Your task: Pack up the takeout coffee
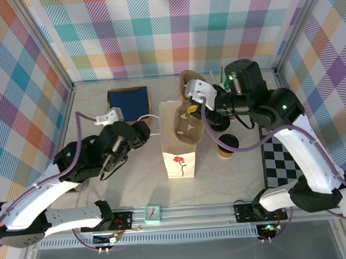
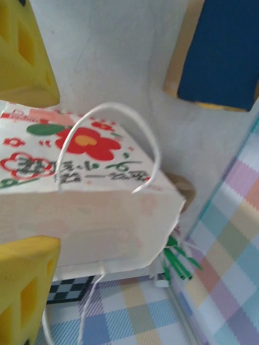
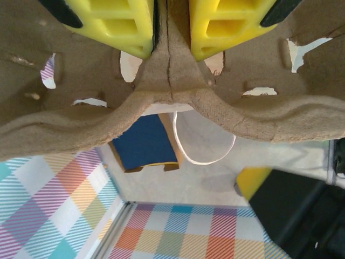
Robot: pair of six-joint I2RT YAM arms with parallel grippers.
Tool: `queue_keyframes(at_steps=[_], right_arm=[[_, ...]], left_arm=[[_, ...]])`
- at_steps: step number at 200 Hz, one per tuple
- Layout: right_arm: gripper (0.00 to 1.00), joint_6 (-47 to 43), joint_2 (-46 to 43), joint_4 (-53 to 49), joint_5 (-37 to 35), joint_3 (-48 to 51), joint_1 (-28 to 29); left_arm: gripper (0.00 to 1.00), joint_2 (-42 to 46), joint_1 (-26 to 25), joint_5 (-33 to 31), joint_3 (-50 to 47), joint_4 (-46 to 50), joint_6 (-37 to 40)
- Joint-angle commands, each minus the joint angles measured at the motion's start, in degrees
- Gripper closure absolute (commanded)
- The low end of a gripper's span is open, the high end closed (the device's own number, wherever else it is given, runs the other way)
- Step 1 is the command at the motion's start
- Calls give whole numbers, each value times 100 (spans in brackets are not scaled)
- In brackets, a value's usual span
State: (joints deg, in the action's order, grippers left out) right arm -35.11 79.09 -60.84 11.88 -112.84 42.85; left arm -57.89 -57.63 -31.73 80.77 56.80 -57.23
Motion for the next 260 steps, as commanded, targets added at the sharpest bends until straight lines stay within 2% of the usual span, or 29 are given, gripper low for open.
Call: queue_keyframes(at_steps=[1, 32, 78, 119, 165, 192, 239, 260], right_arm=[[79, -237, 289, -461, 354, -351, 44], [79, -511, 731, -1031, 447, -726, 53], [77, -632, 1205, -1381, 484, -907, 126], [77, -688, 1594, -1447, 421, -982, 188], [78, -793, 1897, -1561, 213, -1005, 215], [78, -847, 1987, -1576, 87, -1002, 224], [78, -888, 2036, -1545, -258, -825, 311], [79, -892, 2014, -1525, -315, -741, 353]], left_arm=[[35, 193, 533, 627, -189, -62, 534], [35, 191, 1145, 1546, -290, -381, 956], [33, -97, 1876, 2343, -365, -669, 1359], [33, -397, 2509, 2885, -635, -950, 1488], [36, -553, 2709, 3144, -891, -1253, 1499], [42, -543, 2764, 3154, -965, -1309, 1475], [62, -500, 2823, 3164, -1071, -1362, 1443], [68, -478, 2836, 3177, -1095, -1381, 1443]])
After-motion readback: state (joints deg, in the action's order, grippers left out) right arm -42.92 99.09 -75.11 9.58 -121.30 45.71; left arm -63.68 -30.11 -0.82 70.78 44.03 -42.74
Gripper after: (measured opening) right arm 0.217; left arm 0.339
